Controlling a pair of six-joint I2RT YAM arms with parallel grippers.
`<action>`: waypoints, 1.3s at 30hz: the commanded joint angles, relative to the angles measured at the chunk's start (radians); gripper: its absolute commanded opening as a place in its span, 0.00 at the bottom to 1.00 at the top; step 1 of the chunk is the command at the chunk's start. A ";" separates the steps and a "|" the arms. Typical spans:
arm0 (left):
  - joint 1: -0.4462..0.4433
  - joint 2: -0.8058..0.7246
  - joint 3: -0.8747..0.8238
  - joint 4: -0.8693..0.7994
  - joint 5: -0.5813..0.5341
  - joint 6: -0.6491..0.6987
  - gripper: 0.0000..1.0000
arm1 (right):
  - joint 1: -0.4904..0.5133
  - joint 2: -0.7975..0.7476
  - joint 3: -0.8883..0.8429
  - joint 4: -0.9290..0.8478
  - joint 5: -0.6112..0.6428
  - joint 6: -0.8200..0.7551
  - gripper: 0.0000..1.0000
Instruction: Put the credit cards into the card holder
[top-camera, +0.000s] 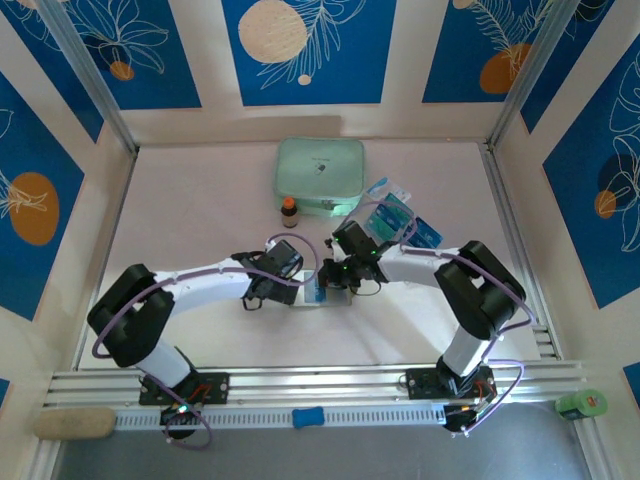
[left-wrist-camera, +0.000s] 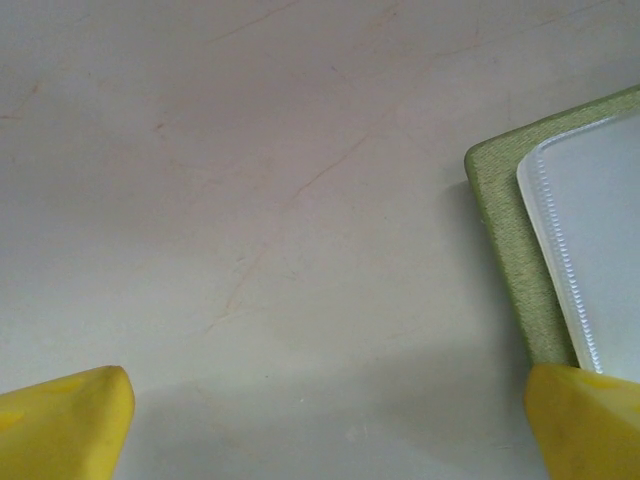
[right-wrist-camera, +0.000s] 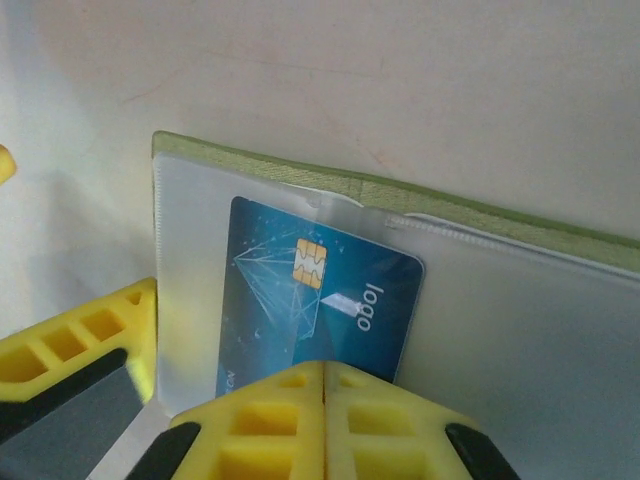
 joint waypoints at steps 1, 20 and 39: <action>0.009 0.015 -0.006 0.009 0.013 -0.003 1.00 | 0.027 0.038 0.035 -0.035 0.012 -0.016 0.06; 0.011 -0.039 -0.015 -0.007 0.010 -0.005 1.00 | 0.036 -0.057 0.070 -0.094 0.032 0.001 0.02; 0.024 -0.059 -0.092 0.011 0.007 -0.029 1.00 | 0.057 0.016 0.053 -0.066 0.031 0.000 0.01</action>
